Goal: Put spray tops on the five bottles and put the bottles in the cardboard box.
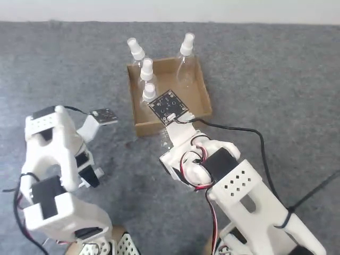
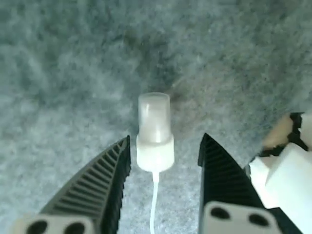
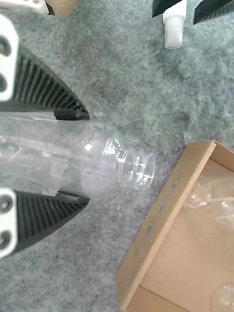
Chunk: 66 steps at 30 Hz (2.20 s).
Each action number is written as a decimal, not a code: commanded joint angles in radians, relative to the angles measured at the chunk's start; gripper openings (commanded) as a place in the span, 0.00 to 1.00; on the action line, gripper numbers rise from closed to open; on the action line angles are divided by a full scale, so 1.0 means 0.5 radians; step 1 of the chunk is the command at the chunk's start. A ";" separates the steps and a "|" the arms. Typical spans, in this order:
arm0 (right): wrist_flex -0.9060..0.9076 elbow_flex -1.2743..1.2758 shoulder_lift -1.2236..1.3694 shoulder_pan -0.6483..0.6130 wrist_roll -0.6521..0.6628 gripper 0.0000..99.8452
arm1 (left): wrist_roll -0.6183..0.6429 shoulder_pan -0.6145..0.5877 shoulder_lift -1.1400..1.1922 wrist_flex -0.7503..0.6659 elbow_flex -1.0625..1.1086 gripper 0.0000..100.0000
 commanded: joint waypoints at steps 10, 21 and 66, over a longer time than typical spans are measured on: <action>-0.038 -0.015 -0.078 0.026 -0.006 0.05 | -0.028 -0.107 -0.104 -0.362 0.133 0.21; -0.038 -0.015 -0.078 0.026 -0.006 0.05 | -0.021 -0.107 -0.126 -0.519 0.321 0.05; -0.342 0.338 -0.640 0.026 -0.018 0.05 | 1.028 -0.071 -1.433 -0.270 0.029 0.01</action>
